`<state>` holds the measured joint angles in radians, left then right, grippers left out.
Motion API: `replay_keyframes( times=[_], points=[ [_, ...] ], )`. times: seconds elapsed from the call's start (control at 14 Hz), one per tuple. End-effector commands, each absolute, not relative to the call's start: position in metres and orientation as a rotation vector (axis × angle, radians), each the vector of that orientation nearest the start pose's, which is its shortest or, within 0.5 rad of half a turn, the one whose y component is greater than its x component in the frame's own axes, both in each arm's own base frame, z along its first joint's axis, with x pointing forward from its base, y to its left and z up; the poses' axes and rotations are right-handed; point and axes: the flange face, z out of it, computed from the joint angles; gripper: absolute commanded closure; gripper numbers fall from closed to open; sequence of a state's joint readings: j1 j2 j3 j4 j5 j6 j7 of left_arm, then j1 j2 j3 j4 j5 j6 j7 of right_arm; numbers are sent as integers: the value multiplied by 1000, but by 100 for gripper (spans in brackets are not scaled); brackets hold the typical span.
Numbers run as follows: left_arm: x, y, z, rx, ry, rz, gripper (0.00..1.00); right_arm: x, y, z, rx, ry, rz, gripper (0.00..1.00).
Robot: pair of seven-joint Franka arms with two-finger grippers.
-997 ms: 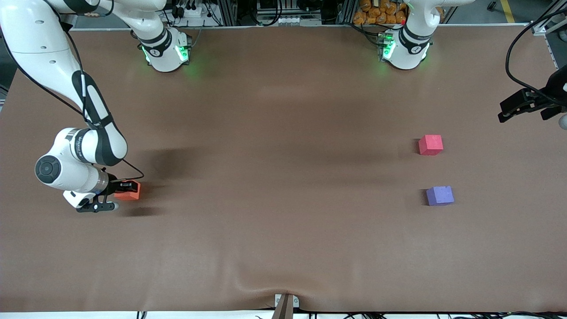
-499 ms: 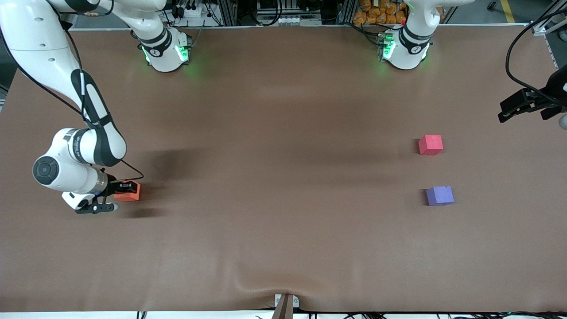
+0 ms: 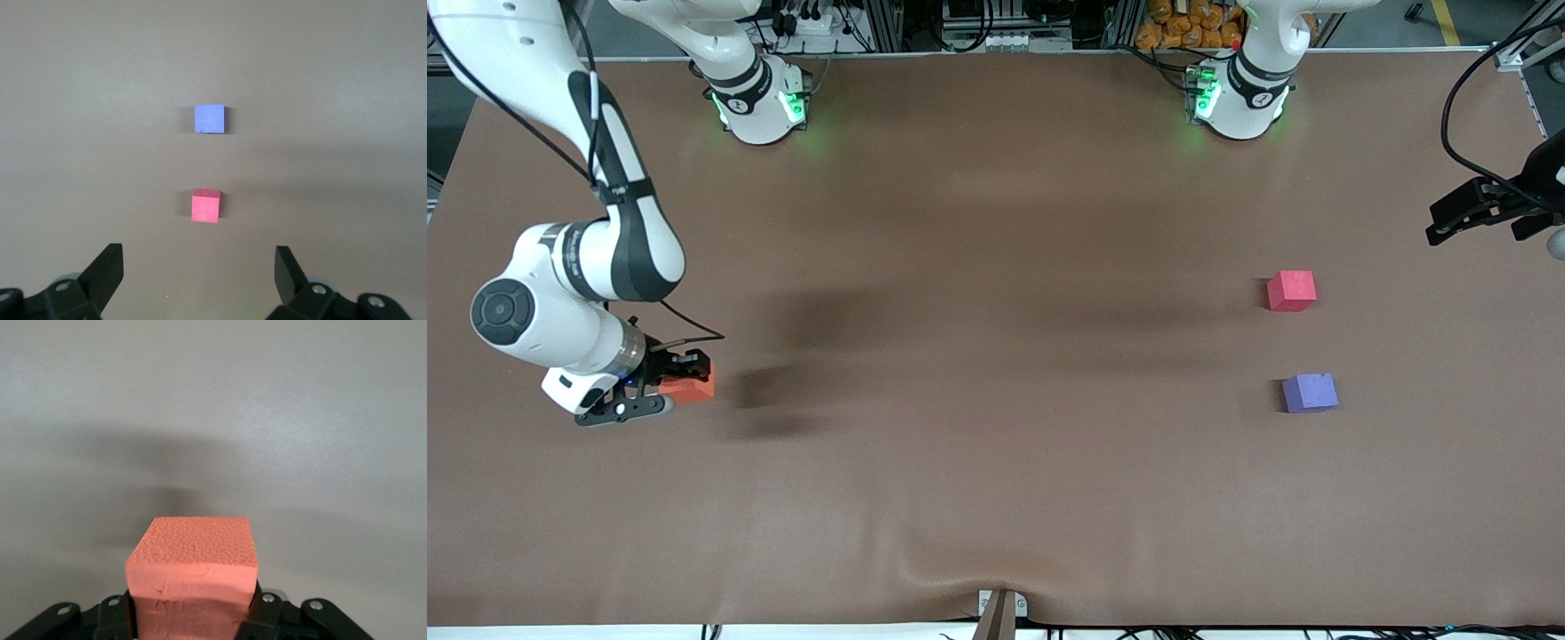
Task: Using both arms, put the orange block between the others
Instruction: 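Carry the orange cube with the right gripper toward the table middle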
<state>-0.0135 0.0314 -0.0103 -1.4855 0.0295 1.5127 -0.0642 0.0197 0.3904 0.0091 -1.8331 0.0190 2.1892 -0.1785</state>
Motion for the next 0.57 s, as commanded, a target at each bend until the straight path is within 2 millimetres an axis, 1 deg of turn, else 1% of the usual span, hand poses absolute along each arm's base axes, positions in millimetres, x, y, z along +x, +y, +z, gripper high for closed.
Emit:
replay_keyframes(
  times=[0.0, 0.07, 0.14, 0.21, 0.43, 0.5],
  points=[
    [554, -9, 647, -3129, -45, 9, 0, 632, 61, 334, -3086, -376, 60, 100],
    [554, -9, 648, -3129, -45, 7, 0, 633, 74, 332, -3083, -405, 58, 100],
    [554, -9, 647, -3129, -47, 9, 0, 631, 94, 333, -3077, -450, 54, 100],
    [554, -10, 647, -3131, -44, 9, 0, 630, 117, 335, -3066, -493, 46, 100],
    [554, -10, 647, -3131, -44, 9, 0, 620, 207, 320, -3055, -436, 73, 100],
    [554, -10, 648, -3131, -44, 7, 0, 615, 245, 316, -3059, -411, 72, 100]
  ],
)
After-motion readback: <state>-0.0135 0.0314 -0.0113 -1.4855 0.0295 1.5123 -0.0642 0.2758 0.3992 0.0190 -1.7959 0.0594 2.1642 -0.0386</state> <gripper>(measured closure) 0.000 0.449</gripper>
